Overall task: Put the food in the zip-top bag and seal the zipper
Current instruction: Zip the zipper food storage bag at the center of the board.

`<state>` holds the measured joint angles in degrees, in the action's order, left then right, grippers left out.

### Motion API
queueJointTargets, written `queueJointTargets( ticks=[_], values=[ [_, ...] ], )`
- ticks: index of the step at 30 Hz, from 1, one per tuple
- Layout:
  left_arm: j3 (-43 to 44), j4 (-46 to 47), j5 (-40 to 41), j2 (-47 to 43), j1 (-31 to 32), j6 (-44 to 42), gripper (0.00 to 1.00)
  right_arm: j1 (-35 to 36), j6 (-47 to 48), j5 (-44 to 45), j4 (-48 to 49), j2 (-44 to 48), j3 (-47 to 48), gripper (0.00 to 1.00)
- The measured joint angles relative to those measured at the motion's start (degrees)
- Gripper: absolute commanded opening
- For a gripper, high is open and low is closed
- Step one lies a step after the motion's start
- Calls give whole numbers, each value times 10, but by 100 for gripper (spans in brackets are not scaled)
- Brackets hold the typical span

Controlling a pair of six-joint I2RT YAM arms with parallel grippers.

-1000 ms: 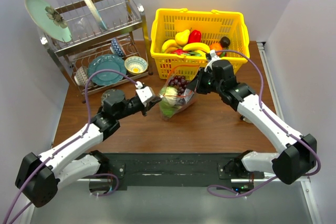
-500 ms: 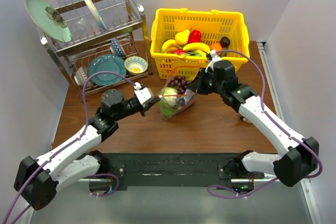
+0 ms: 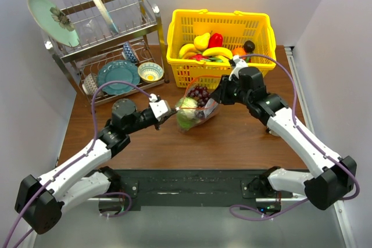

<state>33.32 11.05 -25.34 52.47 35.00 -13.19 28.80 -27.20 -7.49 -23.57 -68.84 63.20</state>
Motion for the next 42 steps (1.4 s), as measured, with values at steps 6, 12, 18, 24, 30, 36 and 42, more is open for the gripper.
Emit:
queueJointTargets(
  ticks=[6,12,18,24,30,36,42],
  values=[
    [0,-2,0,-1,0,-11,0,0,44,19,-8,35,14,34],
    [3,-12,-2,-10,0,-16,0,-3,109,-47,25,62,17,50],
    [3,-18,-6,-18,0,-16,0,7,197,-207,97,54,17,51],
    [3,-28,-10,-21,0,-15,0,53,317,-300,96,-6,43,54],
    [12,-35,-11,-21,0,-13,0,108,409,-321,58,-24,62,51],
    [22,-41,-11,-18,0,-8,0,171,457,-276,26,-24,79,47],
    [32,-52,-13,-12,0,1,0,201,467,-208,21,-25,77,44]
  ],
)
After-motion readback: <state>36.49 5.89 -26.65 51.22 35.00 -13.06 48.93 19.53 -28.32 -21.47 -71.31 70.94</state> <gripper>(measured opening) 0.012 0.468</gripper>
